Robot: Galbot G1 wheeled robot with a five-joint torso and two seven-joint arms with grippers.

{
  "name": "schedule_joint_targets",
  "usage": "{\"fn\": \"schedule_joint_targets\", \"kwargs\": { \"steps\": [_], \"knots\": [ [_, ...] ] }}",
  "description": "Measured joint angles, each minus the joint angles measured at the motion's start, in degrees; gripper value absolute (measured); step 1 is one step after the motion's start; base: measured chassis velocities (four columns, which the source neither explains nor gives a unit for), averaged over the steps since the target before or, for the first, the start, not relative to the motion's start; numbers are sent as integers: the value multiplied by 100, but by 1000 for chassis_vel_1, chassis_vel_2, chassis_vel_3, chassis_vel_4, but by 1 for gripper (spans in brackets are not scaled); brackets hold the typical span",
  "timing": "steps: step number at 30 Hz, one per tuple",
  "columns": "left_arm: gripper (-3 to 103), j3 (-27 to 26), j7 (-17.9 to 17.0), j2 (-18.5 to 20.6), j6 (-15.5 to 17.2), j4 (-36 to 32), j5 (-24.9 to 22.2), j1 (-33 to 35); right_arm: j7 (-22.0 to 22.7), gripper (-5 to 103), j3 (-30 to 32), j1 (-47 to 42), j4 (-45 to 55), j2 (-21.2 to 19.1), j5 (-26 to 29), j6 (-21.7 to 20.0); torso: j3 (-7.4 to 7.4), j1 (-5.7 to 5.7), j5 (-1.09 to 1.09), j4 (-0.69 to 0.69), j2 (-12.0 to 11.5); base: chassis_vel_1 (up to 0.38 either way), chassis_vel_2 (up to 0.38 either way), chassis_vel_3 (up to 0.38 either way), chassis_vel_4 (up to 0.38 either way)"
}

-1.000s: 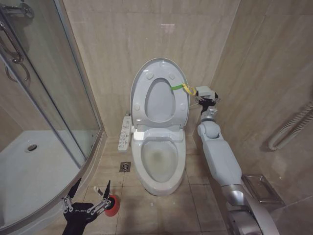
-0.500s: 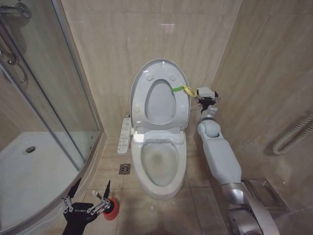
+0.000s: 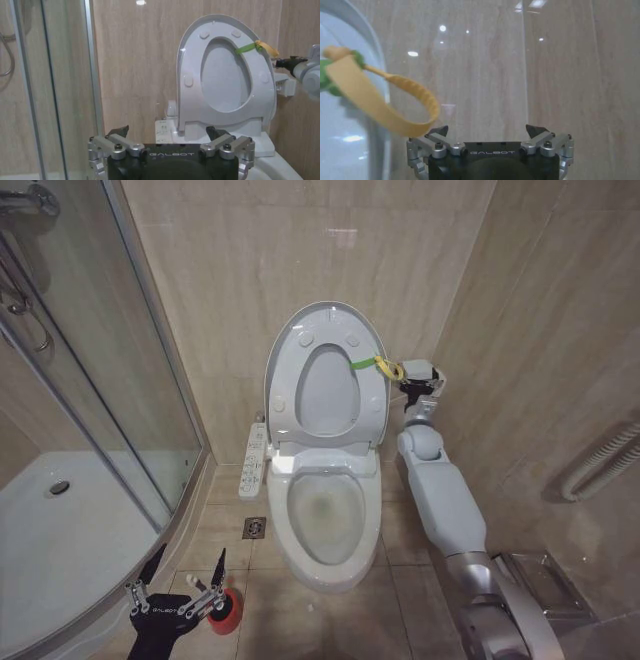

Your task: Open the toilet lid, clean the toilet bowl with a toilet brush, close the toilet lid, and flush.

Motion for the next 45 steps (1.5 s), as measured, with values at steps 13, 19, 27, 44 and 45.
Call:
{"fn": "schedule_joint_targets", "kwargs": {
  "steps": [13, 19, 27, 44, 45],
  "knots": [
    [100, 0, 0, 0, 0, 0, 0, 0, 4, 100, -96, -438, 427, -193, 315, -114, 0, 0, 1, 2, 0, 0, 0, 0, 0],
    [100, 1, 0, 0, 0, 0, 0, 0, -31, 100, -98, -707, 756, -338, 503, -303, 0, 0, 1, -1, 0, 0, 0, 0, 0],
    [100, 0, 0, 0, 0, 0, 0, 0, -92, 100, 165, -368, 424, -328, 224, -195, 0, 0, 1, 0, 0, 0, 0, 0, 0],
    [100, 0, 0, 0, 0, 0, 0, 0, -40, 100, 135, -126, 270, -244, 220, -201, 0, 0, 0, 0, 0, 0, 0, 0, 0],
    [100, 0, 0, 0, 0, 0, 0, 0, -40, 100, 135, -126, 270, -244, 220, -201, 0, 0, 0, 0, 0, 0, 0, 0, 0]
  ]
}}
